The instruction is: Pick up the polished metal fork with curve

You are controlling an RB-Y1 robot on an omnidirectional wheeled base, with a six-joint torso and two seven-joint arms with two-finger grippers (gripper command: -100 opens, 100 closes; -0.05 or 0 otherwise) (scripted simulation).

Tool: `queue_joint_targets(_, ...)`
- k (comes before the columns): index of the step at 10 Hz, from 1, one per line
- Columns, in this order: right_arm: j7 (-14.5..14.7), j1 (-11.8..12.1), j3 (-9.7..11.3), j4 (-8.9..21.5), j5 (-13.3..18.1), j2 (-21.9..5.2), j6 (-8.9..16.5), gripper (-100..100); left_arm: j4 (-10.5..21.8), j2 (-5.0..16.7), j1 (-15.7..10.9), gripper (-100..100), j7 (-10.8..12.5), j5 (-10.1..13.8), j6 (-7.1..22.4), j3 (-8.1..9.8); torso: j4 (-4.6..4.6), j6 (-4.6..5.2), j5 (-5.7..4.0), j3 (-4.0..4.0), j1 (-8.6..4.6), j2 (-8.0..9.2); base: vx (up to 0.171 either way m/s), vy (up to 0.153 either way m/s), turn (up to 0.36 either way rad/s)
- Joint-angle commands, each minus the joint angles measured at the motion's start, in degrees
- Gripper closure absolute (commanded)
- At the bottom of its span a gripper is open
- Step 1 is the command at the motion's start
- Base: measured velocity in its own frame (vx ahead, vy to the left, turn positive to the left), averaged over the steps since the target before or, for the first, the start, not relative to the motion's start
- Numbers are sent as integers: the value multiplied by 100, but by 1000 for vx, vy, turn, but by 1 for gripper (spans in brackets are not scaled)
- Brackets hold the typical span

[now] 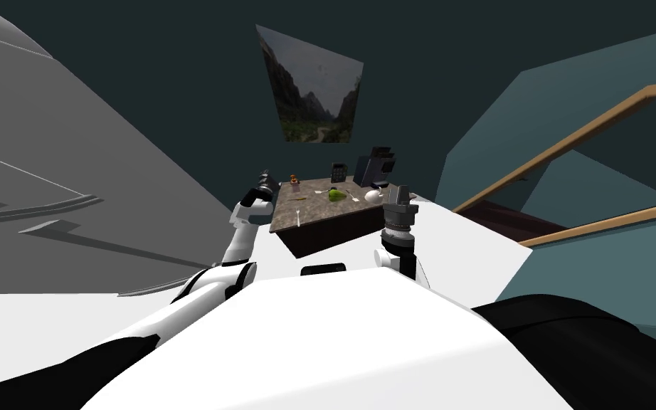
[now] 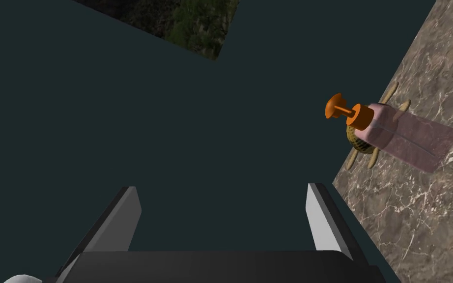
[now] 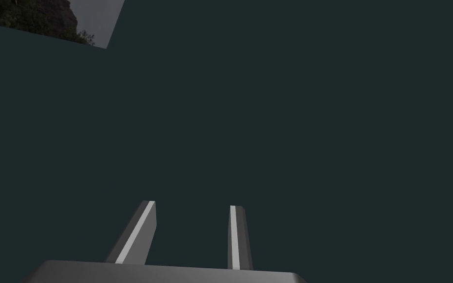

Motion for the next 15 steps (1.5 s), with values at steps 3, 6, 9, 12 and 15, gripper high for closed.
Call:
queue_joint_targets(3, 0, 0, 0, 0, 0, 0, 0, 0, 545, 142, -435, -100, 269, 142, 451, 115, -1, 0, -3, -4, -11, -7, 38, -98, 46)
queue_joint_targets(6, 0, 0, 0, 0, 0, 0, 0, 0, 964, 230, -708, -100, 441, 228, 738, 194, -1, -1, 0, -3, 3, -5, 31, -65, 30)
queue_joint_targets(9, 0, 0, 0, 0, 0, 0, 0, 0, 1517, 396, -1202, -100, 782, 385, 1228, 354, -3, 0, -2, -4, -5, -5, 39, -112, 55)
queue_joint_targets(12, 0, 0, 0, 0, 0, 0, 0, 0, 2104, 473, -1425, -100, 949, 456, 1591, 434, -3, -1, -3, -7, -9, -13, 46, -100, 52)
queue_joint_targets(15, 0, 0, 0, 0, 0, 0, 0, 0, 2761, 617, -1808, -100, 1276, 581, 2031, 591, -4, 1, -1, -6, -1, -8, 47, -98, 59)
